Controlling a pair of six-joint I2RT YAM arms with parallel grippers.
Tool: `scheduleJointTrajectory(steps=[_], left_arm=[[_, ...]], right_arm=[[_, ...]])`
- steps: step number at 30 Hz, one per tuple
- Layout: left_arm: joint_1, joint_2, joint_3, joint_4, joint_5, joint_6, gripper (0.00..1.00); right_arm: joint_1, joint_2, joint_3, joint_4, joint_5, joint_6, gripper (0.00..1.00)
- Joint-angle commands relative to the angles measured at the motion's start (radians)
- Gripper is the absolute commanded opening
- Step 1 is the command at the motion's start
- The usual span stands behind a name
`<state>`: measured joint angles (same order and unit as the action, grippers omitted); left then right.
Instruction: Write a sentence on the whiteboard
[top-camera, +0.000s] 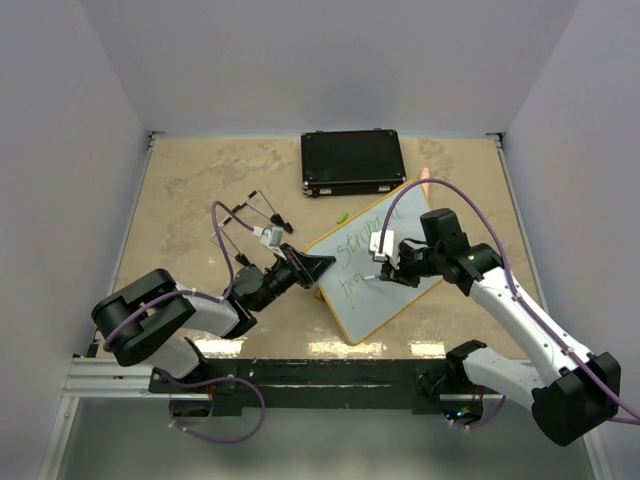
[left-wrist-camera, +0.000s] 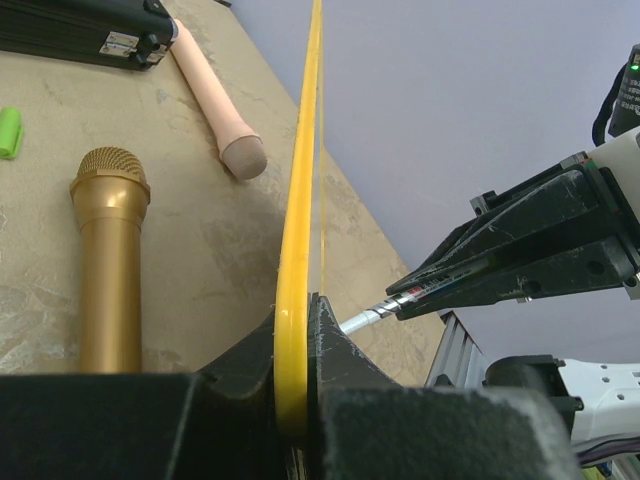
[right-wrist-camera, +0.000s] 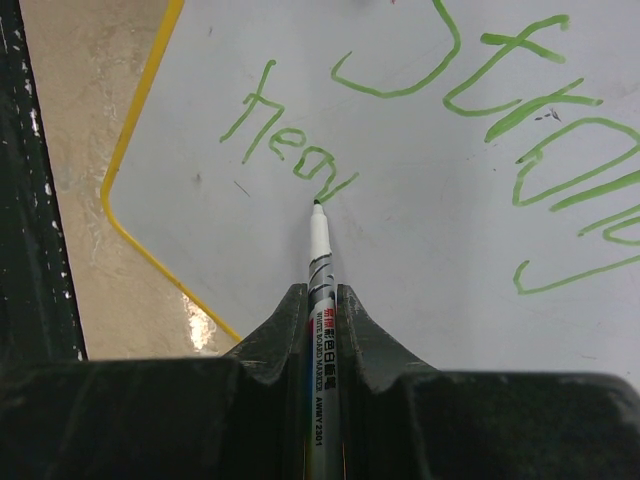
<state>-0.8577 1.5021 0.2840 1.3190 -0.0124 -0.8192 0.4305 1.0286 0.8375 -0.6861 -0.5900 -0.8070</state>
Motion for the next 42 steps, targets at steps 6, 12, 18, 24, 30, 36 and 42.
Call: scheduleJointTrajectory(steps=[6, 12, 18, 24, 30, 36, 42], left_arm=[[-0.003, 0.015, -0.005, 0.002, 0.008, 0.089, 0.0], [-0.004, 0.014, -0.006, 0.0, 0.008, 0.089, 0.0], [-0.004, 0.015, -0.006, -0.001, 0.006, 0.089, 0.0], [-0.003, 0.012, -0.009, -0.001, 0.005, 0.092, 0.0], [-0.003, 0.012, -0.011, -0.003, 0.005, 0.094, 0.0], [-0.004, 0.012, -0.012, -0.003, 0.005, 0.094, 0.0], [-0.004, 0.012, -0.016, -0.001, 0.005, 0.094, 0.0]], right_arm=[[-0.016, -0.016, 0.048, 0.111, 0.032, 0.031, 0.0], [-0.039, -0.038, 0.045, 0.129, 0.032, 0.043, 0.0], [-0.052, -0.042, 0.043, 0.12, 0.016, 0.04, 0.0], [-0.052, -0.048, 0.069, -0.021, -0.102, -0.087, 0.0], [-0.055, -0.09, 0.092, -0.064, -0.1, -0.083, 0.0], [-0.101, -0.094, 0.087, -0.006, -0.091, -0.034, 0.0], [-0.125, -0.099, 0.064, 0.026, -0.096, -0.014, 0.0]])
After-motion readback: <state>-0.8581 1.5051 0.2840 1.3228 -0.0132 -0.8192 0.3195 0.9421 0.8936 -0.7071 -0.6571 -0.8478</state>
